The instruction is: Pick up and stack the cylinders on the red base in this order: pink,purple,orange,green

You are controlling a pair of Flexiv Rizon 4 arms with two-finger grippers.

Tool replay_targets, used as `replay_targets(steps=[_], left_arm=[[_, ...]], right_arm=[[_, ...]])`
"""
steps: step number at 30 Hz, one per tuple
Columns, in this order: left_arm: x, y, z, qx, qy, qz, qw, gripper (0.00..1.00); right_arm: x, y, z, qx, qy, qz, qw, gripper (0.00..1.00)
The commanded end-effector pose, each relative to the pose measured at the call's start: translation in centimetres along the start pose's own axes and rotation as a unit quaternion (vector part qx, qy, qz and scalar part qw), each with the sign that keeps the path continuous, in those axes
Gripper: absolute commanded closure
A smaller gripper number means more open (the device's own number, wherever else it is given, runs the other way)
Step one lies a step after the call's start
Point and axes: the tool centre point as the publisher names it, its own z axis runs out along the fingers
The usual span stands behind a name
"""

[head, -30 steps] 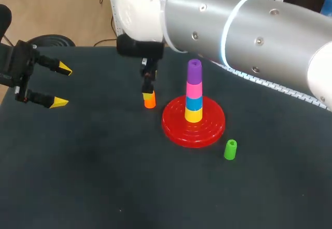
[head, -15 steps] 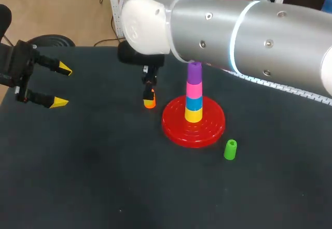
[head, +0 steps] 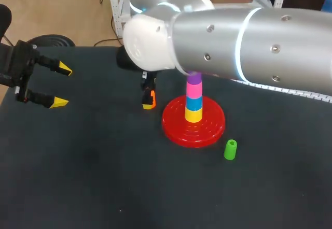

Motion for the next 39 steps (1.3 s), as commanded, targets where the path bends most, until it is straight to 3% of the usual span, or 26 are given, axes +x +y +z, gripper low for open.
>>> replay_targets(steps=[1, 18, 19, 20, 22, 39], left_arm=[[0.08, -0.05, 0.04, -0.001, -0.001, 0.001, 1.000, 0.00], [0.08, -0.05, 0.04, -0.001, -0.001, 0.001, 1.000, 0.00], [0.08, -0.05, 0.04, -0.001, -0.001, 0.001, 1.000, 0.00], [0.08, -0.05, 0.04, -0.001, -0.001, 0.001, 1.000, 0.00], [0.08, -0.05, 0.04, -0.001, -0.001, 0.001, 1.000, 0.00], [0.08, -0.05, 0.04, -0.001, -0.001, 0.001, 1.000, 0.00]], right_arm=[[0.54, 0.52, 0.18, 0.031, -0.006, 0.001, 1.000, 0.00], [0.47, 0.38, 0.60, 0.028, -0.004, 0.007, 1.000, 0.00], [0.46, 0.37, 0.58, 0.028, -0.004, 0.006, 1.000, 0.16], [0.44, 0.37, 0.57, 0.029, -0.004, 0.006, 1.000, 0.52], [0.42, 0.37, 0.56, 0.029, -0.005, 0.006, 1.000, 1.00], [0.47, 0.34, 0.30, 0.026, -0.004, 0.006, 1.000, 1.00]])
